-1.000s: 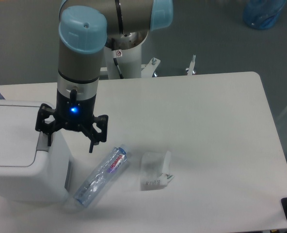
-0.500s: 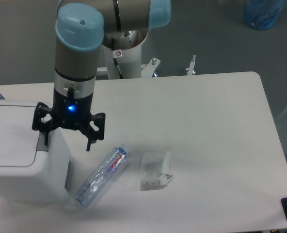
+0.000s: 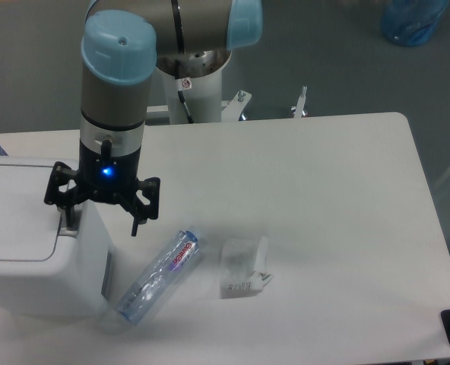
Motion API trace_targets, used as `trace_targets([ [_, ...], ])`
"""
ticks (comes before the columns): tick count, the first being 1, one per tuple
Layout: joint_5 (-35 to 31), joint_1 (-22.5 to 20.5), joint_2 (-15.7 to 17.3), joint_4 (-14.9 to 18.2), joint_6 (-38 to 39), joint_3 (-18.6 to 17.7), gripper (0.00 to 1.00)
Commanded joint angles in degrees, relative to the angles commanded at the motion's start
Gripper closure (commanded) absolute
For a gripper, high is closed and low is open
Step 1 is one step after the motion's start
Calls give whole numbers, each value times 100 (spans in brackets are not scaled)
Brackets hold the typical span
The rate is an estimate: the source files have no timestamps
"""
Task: Open the trash can
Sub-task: 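Push the lid edge to swing the bin lid open, then raise the gripper and withdraw it from the open bin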
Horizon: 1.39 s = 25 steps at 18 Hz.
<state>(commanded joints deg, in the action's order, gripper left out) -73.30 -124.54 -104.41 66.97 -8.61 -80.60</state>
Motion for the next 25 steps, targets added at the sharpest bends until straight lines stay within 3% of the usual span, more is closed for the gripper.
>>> trace_targets([
  [11, -220, -114, -26, -44, -114, 131, 0],
  [19, -220, -966, -105, -334, -886, 220, 0],
  [25, -552, -1484, -369, -404, -2203, 202, 0],
])
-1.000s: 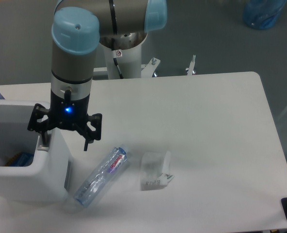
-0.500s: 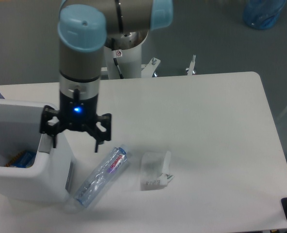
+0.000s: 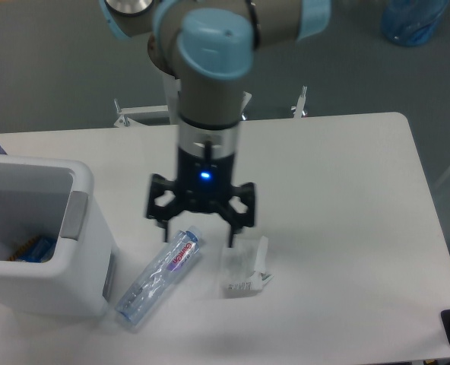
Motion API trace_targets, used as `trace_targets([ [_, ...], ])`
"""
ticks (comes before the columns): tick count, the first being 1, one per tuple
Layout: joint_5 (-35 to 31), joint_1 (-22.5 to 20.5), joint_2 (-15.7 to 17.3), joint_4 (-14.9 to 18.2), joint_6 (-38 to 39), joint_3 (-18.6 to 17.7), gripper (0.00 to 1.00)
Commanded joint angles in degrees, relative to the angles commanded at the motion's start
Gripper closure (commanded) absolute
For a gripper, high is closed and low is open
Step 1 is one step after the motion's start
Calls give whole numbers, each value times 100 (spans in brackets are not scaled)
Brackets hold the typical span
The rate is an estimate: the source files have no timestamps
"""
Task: Open the trash can
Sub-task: 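Raise the gripper and withdraw it from the open bin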
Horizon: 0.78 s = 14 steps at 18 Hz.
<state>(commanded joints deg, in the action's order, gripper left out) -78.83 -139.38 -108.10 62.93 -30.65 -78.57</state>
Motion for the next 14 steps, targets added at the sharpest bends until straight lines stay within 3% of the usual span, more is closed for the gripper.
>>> trace_targets([
  [3, -299, -228, -316, -17, -581, 61, 0],
  [6, -678, -799, -641, -44, -1589, 44, 0],
  [11, -800, -1240, -765, -26, -3383, -298, 0],
  [14, -933, -1214, -747, -44, -3773, -431, 0],
])
